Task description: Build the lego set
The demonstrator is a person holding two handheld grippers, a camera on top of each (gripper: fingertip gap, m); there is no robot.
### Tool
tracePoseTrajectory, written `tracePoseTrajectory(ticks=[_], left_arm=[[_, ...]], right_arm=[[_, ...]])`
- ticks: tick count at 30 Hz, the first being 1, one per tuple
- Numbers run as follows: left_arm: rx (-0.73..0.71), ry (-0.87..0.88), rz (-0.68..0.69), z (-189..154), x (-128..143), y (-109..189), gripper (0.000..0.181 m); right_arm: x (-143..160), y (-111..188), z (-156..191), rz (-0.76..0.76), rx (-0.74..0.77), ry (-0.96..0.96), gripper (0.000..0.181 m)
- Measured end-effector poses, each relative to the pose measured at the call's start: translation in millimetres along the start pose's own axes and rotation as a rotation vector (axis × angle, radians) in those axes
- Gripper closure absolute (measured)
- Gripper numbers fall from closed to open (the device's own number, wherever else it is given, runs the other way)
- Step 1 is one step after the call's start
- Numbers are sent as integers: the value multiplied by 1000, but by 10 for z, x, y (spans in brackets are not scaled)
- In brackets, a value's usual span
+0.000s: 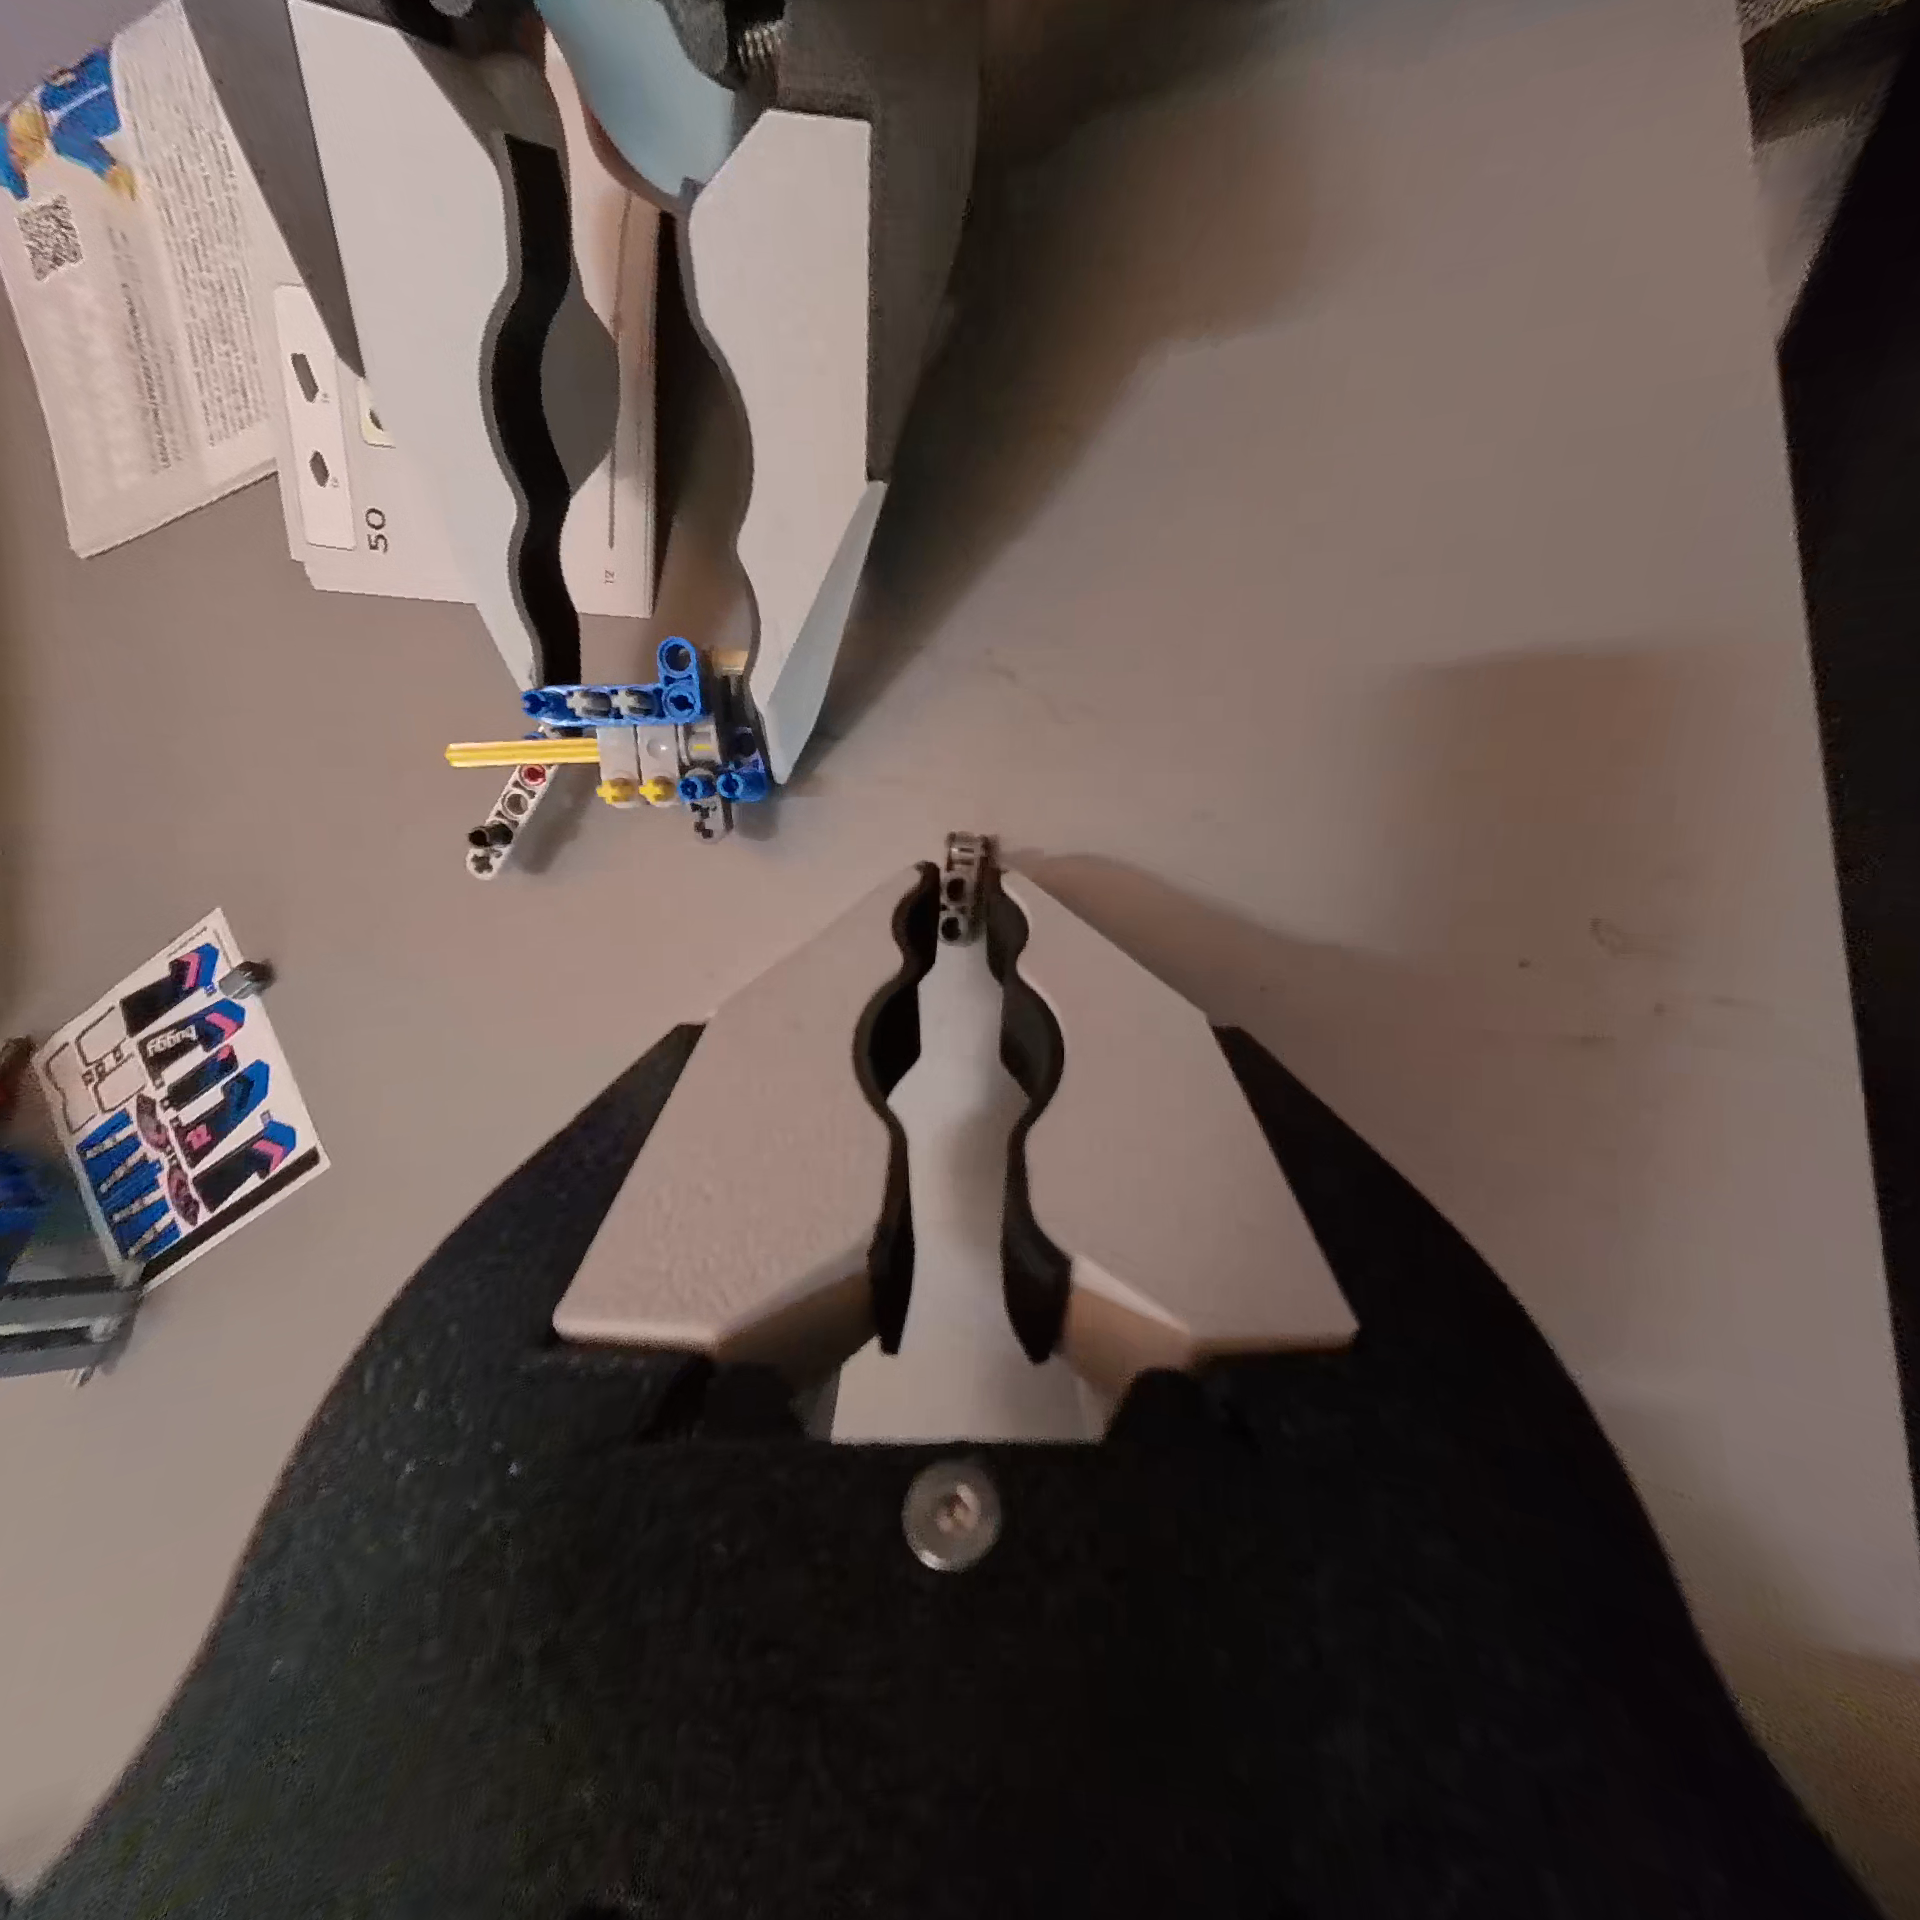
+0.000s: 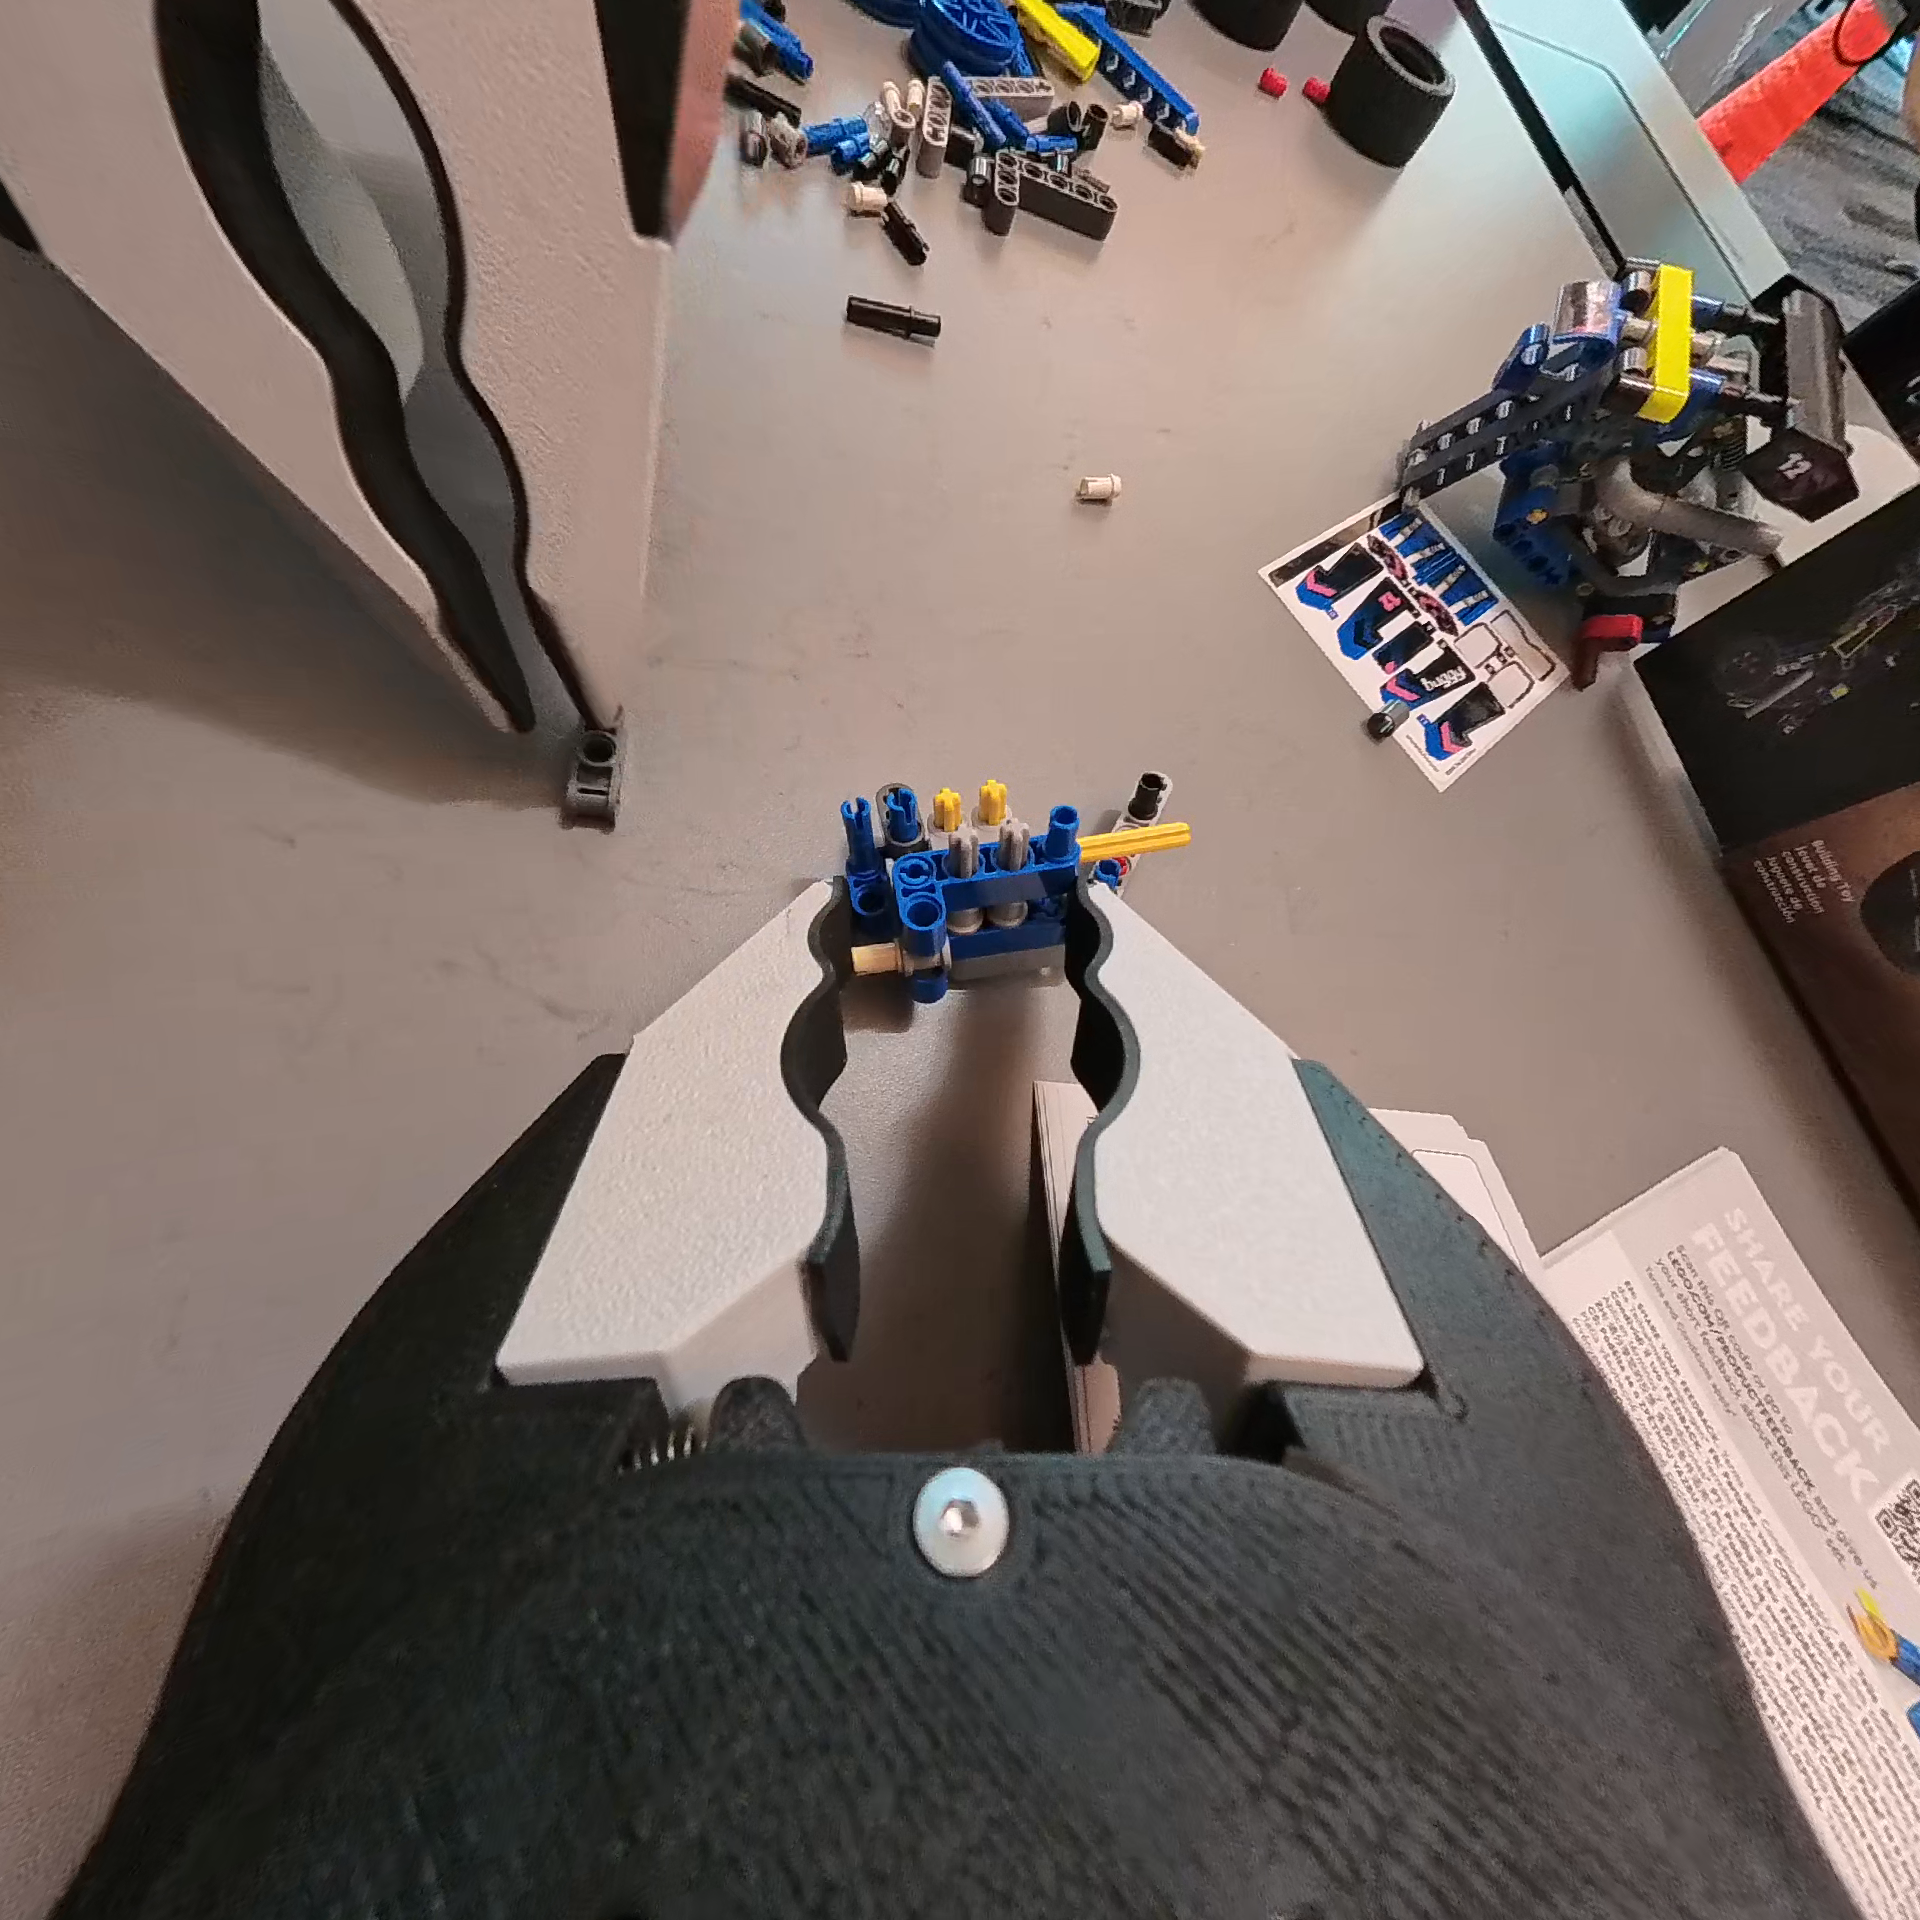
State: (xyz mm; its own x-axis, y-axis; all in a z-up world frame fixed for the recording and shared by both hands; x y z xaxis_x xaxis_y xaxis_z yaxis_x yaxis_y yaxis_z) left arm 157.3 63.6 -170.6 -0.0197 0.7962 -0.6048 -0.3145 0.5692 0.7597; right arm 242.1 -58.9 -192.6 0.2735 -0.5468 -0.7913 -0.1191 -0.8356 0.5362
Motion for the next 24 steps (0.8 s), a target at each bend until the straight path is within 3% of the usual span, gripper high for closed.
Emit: tracePoseTrajectory(ticks=[12,24], left_arm=[[-24,-50,50,-21,11,-90,181],[-34,-26,-35,-15,58,-99,181]], right_arm=[[1,2,4,-1,-1,3,141],[-1,3,5,-2,-6,3,141]])
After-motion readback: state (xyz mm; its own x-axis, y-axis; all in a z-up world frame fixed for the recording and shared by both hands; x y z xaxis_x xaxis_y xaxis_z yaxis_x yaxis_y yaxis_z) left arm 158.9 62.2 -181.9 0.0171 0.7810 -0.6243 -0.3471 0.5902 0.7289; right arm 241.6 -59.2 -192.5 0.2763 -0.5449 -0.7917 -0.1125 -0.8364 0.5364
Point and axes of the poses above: each gripper's, where its closed fingertips meet, y back along the fingers, x out of its underside, z = x × y across the jaws, the point moved 9 cm from there along y, back along the fingers, and after that the axes turned 4 degrees about -z, right-handed, at the moved point
